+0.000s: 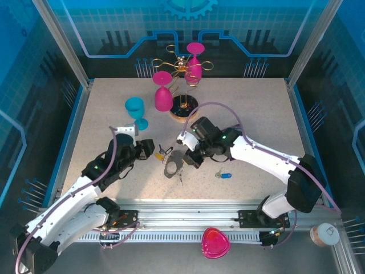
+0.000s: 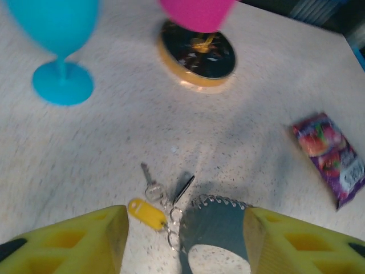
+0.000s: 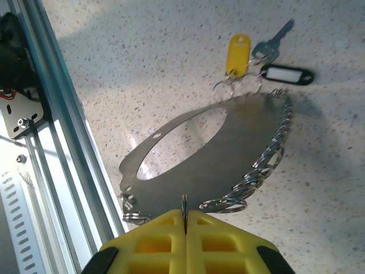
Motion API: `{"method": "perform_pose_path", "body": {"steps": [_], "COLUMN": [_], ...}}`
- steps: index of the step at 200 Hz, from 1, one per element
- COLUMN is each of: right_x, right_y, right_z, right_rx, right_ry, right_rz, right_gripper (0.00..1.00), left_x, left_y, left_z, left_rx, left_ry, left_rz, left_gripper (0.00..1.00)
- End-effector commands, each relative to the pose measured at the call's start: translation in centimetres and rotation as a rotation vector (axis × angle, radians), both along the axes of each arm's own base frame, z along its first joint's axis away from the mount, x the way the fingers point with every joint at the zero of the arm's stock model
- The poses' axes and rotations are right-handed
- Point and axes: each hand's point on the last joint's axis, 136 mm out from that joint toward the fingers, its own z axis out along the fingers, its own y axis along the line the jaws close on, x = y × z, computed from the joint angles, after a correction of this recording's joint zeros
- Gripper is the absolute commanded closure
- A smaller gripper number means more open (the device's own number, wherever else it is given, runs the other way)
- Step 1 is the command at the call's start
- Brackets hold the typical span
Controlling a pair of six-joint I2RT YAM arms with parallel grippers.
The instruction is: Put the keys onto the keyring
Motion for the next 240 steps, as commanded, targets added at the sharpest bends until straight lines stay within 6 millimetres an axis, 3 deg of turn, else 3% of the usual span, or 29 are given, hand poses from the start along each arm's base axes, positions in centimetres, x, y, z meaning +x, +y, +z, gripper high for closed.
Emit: {"method": "perform_pose_path", "body": {"steps": [1, 44, 83, 101, 156, 240], "right_x": [-0.2, 0.3, 0.7, 1.0, 0.3, -0.8], "right_y": [0.2, -0.4, 0.2, 0.3, 0.5, 1.4], "right_z": [1.9, 1.5, 0.7, 0.4, 0.0, 1.1], "right_rx": [0.087, 0.131, 0.148, 0.144, 0.149, 0.166], "right_ry": [0.007, -0.013, -0.049, -0.071, -0.131, -0.191], "right_rz": [0.098, 0.122, 0.154, 0.171, 0.223, 0.272], "right_gripper": [1.0, 1.0, 1.0, 1.0, 1.0, 1.0], "left_x": [0.7, -2.4, -4.1, -5.1, -5.3, -5.2], "left_y": [-3.7, -8.6, -10.8, -11.4, -12.0, -12.6], "left_z": [2.4, 0.9, -1.2, -1.9, -4.0, -4.7], "left_rx": [0.171, 0.165, 0.107, 0.099, 0.097, 0.082], "left_ry": [-0.232, -0.351, -0.385, -0.438, -0.414, -0.412], "left_rz": [-0.347, -0.825, -1.028, -1.113, -1.177, -1.227], "left_gripper": [0.51, 0.59, 0.67, 0.78, 0.77, 0.76]}}
